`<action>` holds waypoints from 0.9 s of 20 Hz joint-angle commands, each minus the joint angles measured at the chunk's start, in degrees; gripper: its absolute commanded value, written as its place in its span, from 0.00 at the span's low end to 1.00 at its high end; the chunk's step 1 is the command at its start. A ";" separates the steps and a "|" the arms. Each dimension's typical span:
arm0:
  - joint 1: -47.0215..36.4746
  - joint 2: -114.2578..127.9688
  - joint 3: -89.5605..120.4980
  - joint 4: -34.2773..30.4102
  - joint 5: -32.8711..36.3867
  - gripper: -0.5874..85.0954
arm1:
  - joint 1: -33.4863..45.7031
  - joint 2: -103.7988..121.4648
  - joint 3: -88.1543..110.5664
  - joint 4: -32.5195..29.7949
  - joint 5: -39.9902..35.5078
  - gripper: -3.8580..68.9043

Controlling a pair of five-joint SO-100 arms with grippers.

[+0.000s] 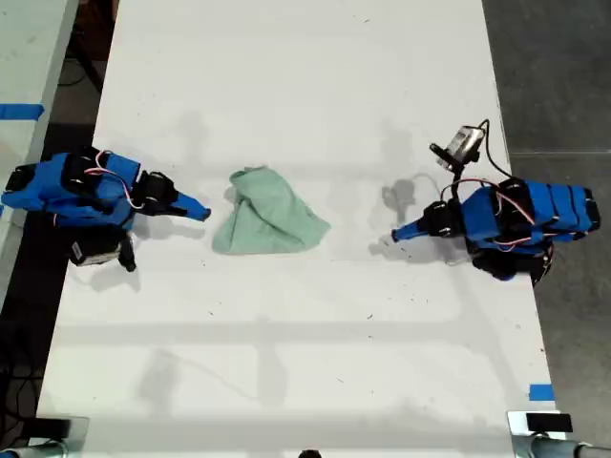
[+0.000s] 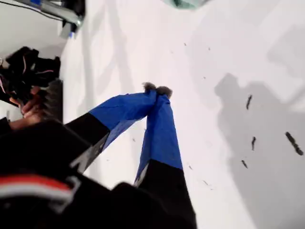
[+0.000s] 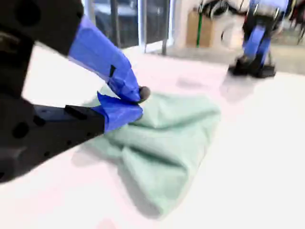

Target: Fold t shirt

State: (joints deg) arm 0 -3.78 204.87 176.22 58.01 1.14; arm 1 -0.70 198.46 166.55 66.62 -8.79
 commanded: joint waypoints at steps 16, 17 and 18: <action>-4.83 1.58 4.04 5.36 -2.99 0.14 | 3.16 2.64 11.25 10.46 2.81 0.21; -4.83 1.58 4.04 5.36 -2.99 0.14 | 3.16 2.64 11.25 10.46 2.90 0.21; -4.83 1.58 4.04 5.36 -2.99 0.14 | 3.16 2.64 11.25 10.46 2.81 0.21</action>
State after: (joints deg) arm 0 -8.17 206.10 181.23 63.28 -2.20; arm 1 2.02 200.57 174.81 76.99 -6.06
